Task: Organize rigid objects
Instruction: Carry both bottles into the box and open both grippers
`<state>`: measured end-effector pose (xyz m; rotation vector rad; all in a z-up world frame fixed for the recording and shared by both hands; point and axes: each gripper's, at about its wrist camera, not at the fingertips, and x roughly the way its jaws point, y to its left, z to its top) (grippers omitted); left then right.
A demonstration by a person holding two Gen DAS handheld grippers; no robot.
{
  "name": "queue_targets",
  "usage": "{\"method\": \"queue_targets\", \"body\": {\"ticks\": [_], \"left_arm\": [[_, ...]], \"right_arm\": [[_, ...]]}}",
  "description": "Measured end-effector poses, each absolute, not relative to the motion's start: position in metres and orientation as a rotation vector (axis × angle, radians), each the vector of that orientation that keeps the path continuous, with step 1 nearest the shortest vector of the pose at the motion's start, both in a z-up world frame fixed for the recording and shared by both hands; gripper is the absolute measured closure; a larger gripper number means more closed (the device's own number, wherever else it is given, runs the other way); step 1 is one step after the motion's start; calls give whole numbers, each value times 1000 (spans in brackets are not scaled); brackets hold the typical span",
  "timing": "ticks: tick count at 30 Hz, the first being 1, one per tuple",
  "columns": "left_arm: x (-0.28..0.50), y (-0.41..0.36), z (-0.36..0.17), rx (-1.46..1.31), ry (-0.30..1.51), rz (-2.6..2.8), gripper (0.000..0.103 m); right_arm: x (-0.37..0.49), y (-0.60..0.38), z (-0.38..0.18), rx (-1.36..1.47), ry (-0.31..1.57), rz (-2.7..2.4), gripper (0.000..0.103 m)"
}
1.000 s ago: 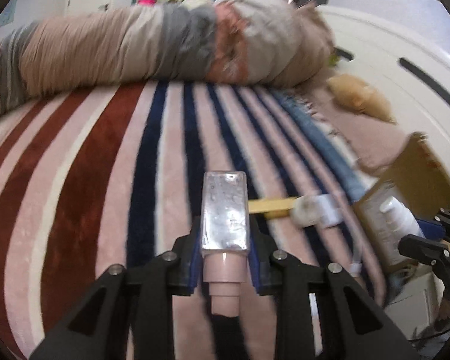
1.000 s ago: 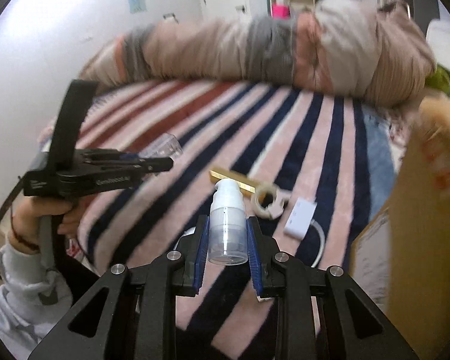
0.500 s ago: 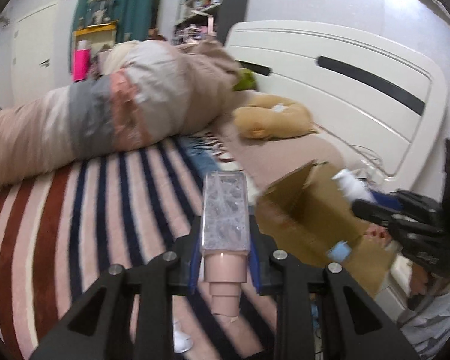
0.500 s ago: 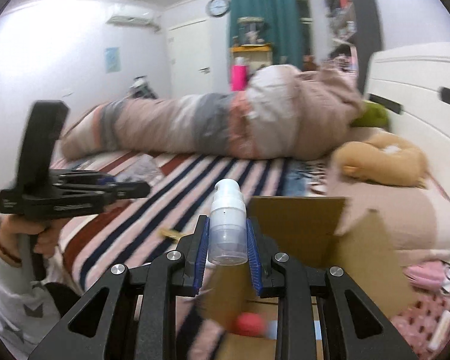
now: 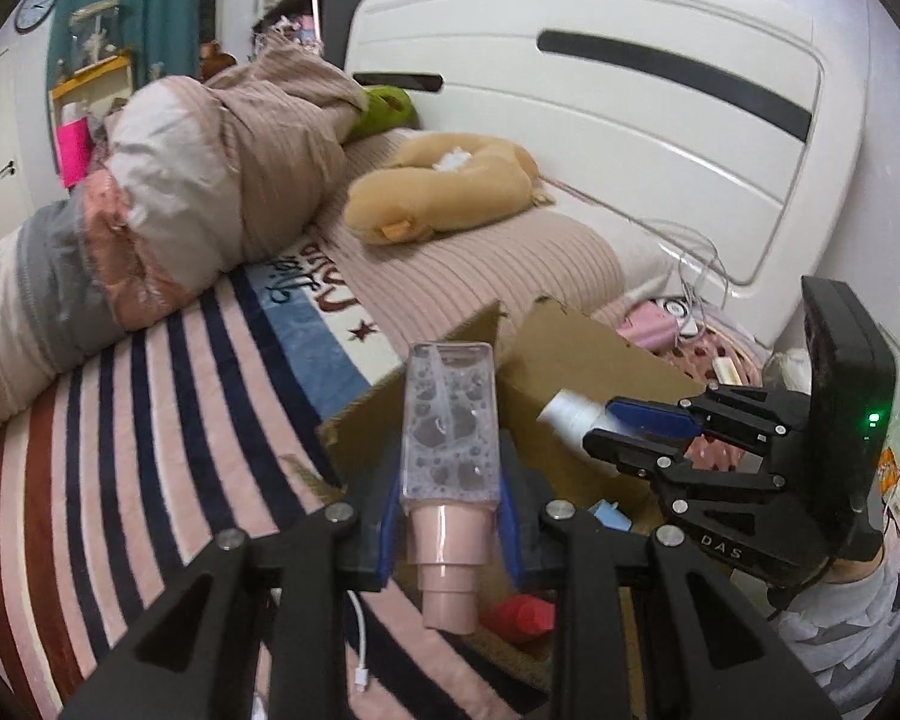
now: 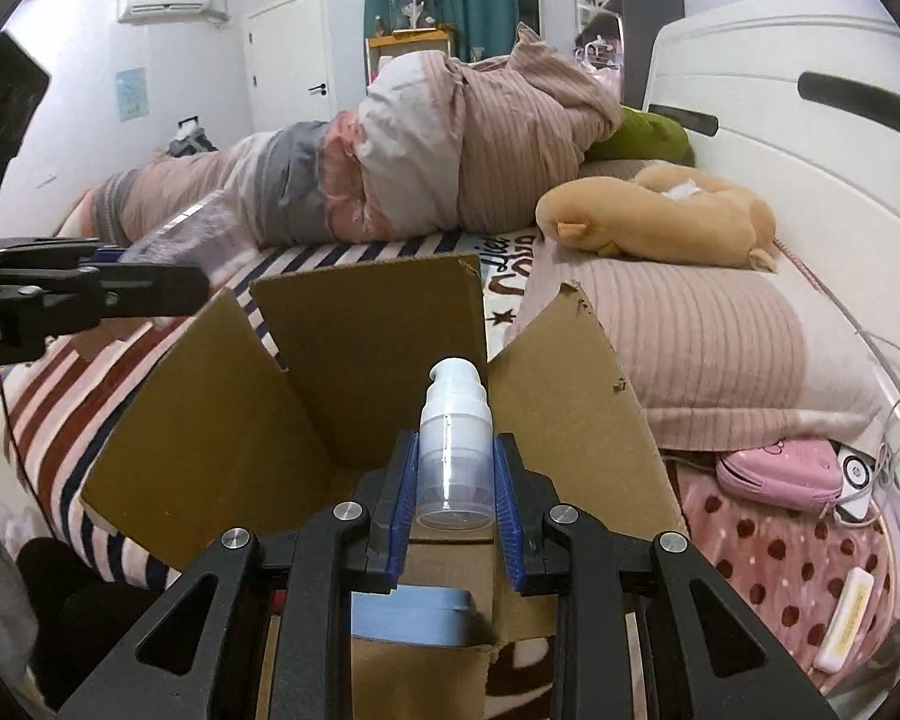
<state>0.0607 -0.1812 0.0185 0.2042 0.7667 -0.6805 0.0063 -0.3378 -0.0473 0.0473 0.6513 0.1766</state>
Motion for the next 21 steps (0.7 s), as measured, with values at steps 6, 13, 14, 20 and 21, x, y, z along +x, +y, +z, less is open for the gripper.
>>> {"method": "queue_targets", "body": {"ticks": [6,13,14,20,21], "left_arm": [[65,-200,5,246,821,-688,79],[72,-206,-10,305,856,-639,79],[72,-205,-10,304,860,-635,78],[67,-186,-1,259,837,-582,63],[66,-184,1,249,830,-580,60]], "right_arm": [[-3,-338,-47,56,634,189,81],[-8,-333,-46,79,606,213,75],[-8,-332,-46,82,603,214,74],[-12,-327,-37,97,575,223,74],[-13,-326,-36,98,571,227,74]]}}
